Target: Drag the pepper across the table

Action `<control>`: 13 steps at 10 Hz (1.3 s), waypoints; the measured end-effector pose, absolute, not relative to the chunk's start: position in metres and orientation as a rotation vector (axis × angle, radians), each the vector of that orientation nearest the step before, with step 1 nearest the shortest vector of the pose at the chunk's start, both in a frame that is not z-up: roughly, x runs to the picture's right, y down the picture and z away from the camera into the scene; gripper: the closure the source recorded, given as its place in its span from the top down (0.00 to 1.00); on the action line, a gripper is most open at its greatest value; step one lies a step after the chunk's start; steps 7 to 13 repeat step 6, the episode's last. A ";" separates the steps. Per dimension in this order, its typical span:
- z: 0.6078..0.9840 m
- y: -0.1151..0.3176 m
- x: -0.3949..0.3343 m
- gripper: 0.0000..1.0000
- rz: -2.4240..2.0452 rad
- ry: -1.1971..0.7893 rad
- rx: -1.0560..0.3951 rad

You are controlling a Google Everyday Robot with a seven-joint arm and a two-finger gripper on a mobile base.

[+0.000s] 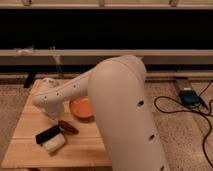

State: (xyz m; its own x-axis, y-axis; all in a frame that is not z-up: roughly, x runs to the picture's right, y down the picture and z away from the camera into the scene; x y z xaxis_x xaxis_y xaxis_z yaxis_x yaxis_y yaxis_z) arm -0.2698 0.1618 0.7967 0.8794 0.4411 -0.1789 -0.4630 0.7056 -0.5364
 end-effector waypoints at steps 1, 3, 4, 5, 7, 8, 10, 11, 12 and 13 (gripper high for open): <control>0.795 0.163 -0.278 0.80 0.491 0.024 -0.609; 0.791 0.164 -0.286 0.80 0.482 -0.004 -0.615; 0.788 0.165 -0.290 0.80 0.477 -0.022 -0.619; 0.784 0.166 -0.295 0.80 0.469 -0.044 -0.624; 0.784 0.166 -0.295 0.80 0.468 -0.045 -0.624; 0.784 0.166 -0.295 0.80 0.468 -0.045 -0.624; 0.784 0.166 -0.295 0.80 0.468 -0.045 -0.624; 0.784 0.166 -0.295 0.80 0.468 -0.045 -0.624; 0.784 0.166 -0.295 0.80 0.468 -0.045 -0.624; 0.784 0.166 -0.295 0.80 0.468 -0.045 -0.624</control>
